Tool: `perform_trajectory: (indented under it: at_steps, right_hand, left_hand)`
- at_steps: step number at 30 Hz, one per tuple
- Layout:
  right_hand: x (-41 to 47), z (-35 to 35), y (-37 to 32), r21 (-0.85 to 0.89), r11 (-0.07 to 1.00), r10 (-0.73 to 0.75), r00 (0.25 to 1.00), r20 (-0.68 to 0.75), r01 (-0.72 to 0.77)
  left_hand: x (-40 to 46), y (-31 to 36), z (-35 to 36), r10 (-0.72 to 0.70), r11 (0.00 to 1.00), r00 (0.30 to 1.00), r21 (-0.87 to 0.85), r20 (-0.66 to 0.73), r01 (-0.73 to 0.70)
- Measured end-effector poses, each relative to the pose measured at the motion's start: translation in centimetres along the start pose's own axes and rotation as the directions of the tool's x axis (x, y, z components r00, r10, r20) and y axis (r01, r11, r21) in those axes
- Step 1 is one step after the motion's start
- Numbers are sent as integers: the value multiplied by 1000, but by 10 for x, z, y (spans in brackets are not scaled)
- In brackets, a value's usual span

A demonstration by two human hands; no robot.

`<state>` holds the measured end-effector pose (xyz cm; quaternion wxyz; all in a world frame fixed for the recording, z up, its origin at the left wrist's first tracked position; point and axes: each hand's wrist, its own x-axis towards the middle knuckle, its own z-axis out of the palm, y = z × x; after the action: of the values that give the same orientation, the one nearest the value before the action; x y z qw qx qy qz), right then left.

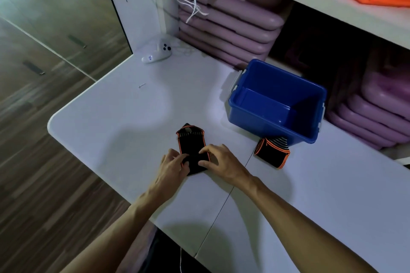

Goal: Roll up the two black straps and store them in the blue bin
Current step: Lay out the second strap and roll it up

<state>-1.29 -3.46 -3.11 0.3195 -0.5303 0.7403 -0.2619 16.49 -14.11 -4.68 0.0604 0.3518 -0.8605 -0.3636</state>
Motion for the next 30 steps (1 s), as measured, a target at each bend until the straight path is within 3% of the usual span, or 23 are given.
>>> perform_trajectory:
  at_steps: [2,5,7,10,13,15,19,21,25,28,30]
  right_hand:
    - [7,4,5,-2,1000,20,999,-34,-20]
    - [13,9,9,16,997,74,994,-82,-72]
    - [13,10,8,57,996,76,992,-104,-70]
    - [7,15,2,129,990,74,983,-169,-52]
    - [0,22,1,46,999,34,972,-231,-24]
    - [-4,22,4,-38,999,-1,986,-165,-5]
    - [-4,10,14,-297,953,-88,991,-96,56]
    - [3,4,13,-284,958,-76,993,-85,49]
    - [24,-4,5,-89,995,47,999,-15,-48]
    - [38,-10,-4,119,985,127,992,2,-127]
    - [43,-10,-10,289,940,201,979,-32,-184]
  left_hand:
    - [4,-2,-2,-56,998,998,-36,-28,55]
    - [6,3,-3,-39,995,990,-101,-135,26]
    - [5,7,-2,21,996,980,-86,-196,-38]
    - [0,2,-4,174,984,960,72,-221,-162]
    - [-7,-12,-6,298,940,950,202,-90,-275]
    - [-9,-17,-8,301,927,952,247,-49,-281]
    - [1,-17,-14,283,947,958,165,-34,-274]
    - [7,-15,-21,236,965,972,119,-22,-232]
    - [27,-12,-30,13,996,999,88,32,-15]
    - [46,-6,-35,-128,984,986,-109,112,140]
    - [56,-2,-39,-226,922,962,-285,150,261]
